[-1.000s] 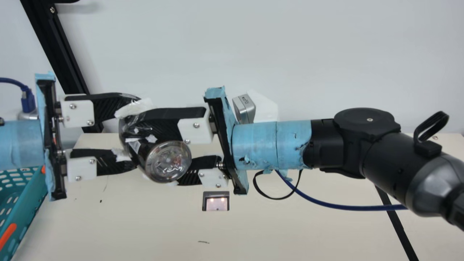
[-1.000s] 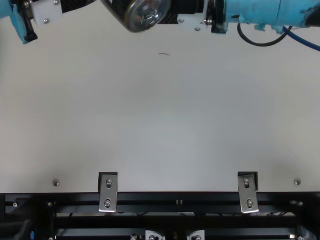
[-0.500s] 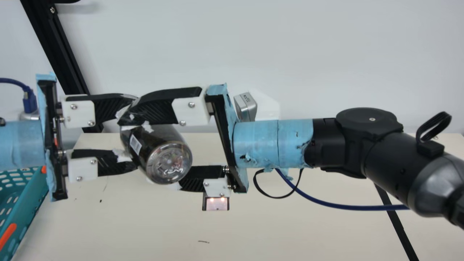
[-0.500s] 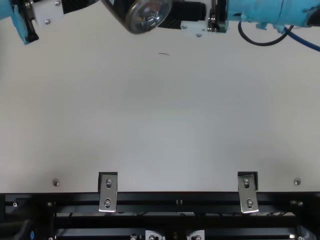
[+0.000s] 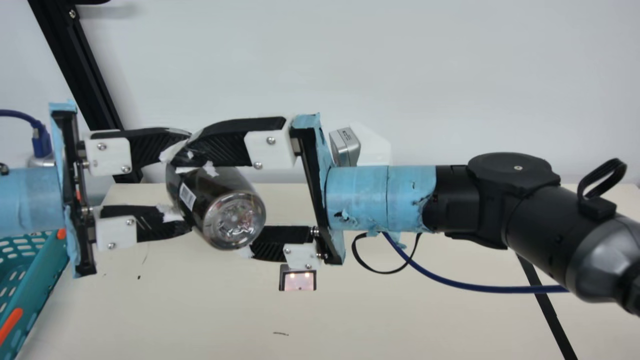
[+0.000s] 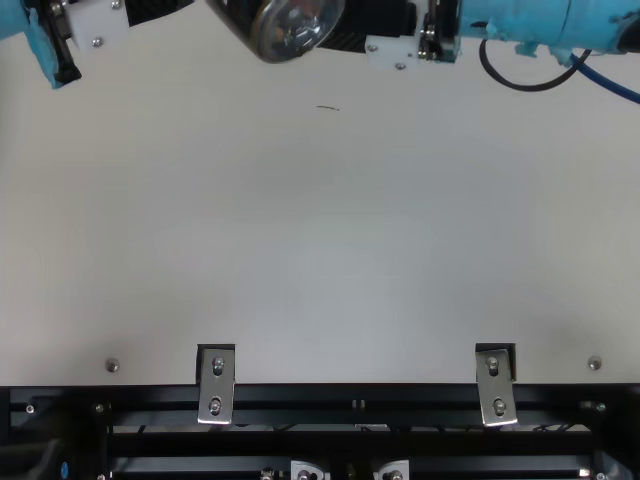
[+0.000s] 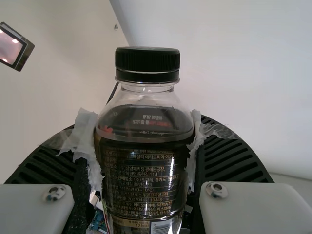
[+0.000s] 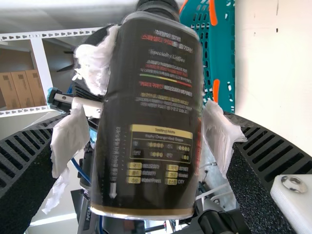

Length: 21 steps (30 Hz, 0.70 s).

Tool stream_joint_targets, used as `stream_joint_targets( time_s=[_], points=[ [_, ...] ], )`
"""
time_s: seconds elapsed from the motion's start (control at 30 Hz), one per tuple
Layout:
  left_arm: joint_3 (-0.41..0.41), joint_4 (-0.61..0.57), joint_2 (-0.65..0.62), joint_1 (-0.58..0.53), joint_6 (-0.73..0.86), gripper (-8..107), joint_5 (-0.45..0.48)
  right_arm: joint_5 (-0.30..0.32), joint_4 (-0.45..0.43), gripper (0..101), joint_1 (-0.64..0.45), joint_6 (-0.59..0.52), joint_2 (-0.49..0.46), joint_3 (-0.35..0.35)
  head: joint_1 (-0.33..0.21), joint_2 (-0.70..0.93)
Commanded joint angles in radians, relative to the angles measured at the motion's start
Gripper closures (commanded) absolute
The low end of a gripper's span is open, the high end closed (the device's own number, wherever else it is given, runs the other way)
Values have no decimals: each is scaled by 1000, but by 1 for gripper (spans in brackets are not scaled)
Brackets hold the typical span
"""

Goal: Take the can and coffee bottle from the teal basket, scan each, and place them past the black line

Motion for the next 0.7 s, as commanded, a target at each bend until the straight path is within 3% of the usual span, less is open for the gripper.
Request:
stream_joint_targets(
  time_s=[0.0, 0.13, 0.17, 0.2, 0.43, 0.5, 0.67],
  points=[
    [0, 0, 0, 0, 0, 89, 0, 0, 0, 0, 0, 0, 0, 0, -27, 2],
    [0, -2, 0, 0, 0, 89, -1, 0, 0, 0, 0, 0, 0, 0, -27, 2],
    [0, 2, 0, 0, 0, 89, 2, 0, 0, 63, 0, 0, 0, 0, -27, 2],
    [0, -1, 0, 0, 0, 89, 0, 0, 0, 101, 0, 0, 0, 0, -27, 2],
    [0, -3, 0, 0, 0, 89, 0, 0, -1, 101, 0, 2, 0, 0, -27, 2],
    [0, -3, 0, 0, 0, 9, 0, 0, -1, 101, 0, 2, 0, 0, -27, 2],
    [0, -3, 0, 0, 0, 9, 0, 0, -2, 101, 0, 2, 0, 0, -27, 2]
  ],
)
